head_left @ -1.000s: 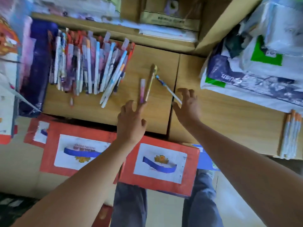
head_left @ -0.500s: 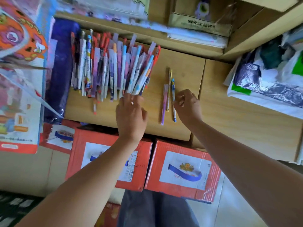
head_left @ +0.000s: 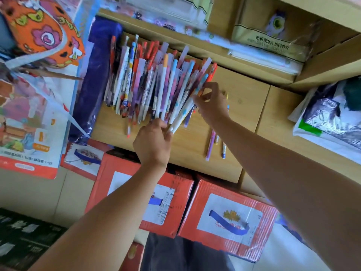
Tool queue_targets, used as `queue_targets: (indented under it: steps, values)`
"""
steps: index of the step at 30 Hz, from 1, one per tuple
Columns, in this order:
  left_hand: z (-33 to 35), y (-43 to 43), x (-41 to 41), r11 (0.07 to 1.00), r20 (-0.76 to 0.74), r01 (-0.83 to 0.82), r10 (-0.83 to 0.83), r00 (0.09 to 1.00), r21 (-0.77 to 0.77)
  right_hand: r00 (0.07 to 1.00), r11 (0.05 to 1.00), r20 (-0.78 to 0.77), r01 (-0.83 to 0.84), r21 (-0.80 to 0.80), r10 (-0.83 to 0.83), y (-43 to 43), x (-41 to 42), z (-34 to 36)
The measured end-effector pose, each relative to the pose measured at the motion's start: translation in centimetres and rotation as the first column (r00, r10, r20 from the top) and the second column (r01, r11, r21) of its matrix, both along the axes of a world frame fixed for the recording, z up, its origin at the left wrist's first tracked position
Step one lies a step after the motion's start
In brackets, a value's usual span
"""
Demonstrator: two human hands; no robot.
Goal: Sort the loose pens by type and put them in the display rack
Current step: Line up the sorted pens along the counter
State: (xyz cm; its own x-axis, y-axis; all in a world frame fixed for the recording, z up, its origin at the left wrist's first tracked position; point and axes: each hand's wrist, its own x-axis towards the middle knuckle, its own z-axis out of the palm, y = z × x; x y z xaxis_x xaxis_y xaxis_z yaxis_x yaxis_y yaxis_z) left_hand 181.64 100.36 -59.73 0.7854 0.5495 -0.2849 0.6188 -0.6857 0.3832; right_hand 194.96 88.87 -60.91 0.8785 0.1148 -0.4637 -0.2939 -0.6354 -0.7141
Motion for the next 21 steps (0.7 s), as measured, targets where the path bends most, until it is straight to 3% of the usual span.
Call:
queue_targets:
  steps: [4, 16, 21]
  values:
    - [-0.2, 0.0, 0.0, 0.996, 0.014, -0.003, 0.005, 1.0, -0.09, 0.999, 0.999, -0.019, 0.043, -0.008, -0.043, 0.3, 0.0, -0.4]
    - [0.0, 0.1, -0.1, 0.97, -0.027, 0.089, -0.098, 0.995, -0.227, 0.99, 0.997, -0.12, -0.072, 0.01, 0.073, -1.3, -1.4, -0.2]
    - [0.2, 0.6, -0.6, 0.945, 0.012, 0.103, -0.105, 0.994, -0.31, 0.98, 0.992, -0.189, 0.082, 0.1, -0.062, -2.0, -1.3, 0.7]
